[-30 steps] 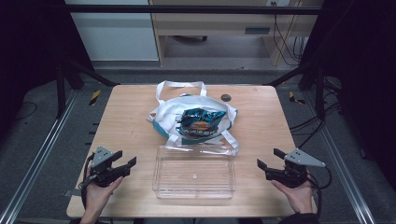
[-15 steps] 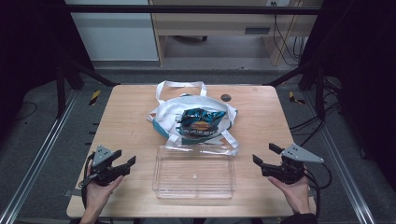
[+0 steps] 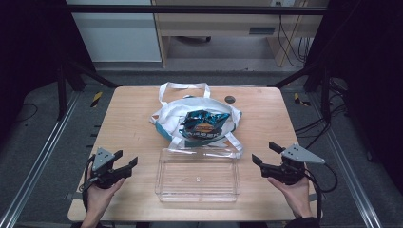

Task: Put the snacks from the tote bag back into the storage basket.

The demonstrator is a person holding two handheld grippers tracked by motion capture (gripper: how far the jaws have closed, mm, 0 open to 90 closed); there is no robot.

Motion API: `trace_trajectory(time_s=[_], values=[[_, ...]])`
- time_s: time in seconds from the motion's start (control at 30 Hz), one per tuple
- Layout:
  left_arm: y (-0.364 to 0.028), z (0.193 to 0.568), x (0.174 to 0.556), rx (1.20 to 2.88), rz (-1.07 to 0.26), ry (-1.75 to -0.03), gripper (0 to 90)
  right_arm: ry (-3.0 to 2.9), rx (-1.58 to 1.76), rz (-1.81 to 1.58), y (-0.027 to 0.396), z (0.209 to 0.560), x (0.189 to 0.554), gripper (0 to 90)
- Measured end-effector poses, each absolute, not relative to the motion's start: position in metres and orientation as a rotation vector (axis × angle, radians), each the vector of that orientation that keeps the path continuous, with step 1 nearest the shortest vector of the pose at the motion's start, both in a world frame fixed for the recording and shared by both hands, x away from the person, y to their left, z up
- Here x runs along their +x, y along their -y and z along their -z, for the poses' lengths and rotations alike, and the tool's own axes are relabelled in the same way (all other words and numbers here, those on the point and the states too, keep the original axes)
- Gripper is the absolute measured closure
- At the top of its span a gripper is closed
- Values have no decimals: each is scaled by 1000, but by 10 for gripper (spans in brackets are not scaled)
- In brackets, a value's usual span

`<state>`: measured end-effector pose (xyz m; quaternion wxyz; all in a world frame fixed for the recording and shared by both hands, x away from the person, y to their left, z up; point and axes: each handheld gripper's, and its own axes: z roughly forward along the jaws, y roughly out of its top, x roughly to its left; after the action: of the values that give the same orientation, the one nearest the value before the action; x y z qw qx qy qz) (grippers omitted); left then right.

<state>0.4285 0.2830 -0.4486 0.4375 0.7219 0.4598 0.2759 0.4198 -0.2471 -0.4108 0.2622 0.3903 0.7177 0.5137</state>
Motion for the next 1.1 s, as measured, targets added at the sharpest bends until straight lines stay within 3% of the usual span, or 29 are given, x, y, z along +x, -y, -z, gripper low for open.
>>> trace_trajectory(time_s=[1.1], values=[[-281, 447, 428, 1780, -699, -1100, 313, -1946, 1001, -1472, 210, 395, 442, 209]])
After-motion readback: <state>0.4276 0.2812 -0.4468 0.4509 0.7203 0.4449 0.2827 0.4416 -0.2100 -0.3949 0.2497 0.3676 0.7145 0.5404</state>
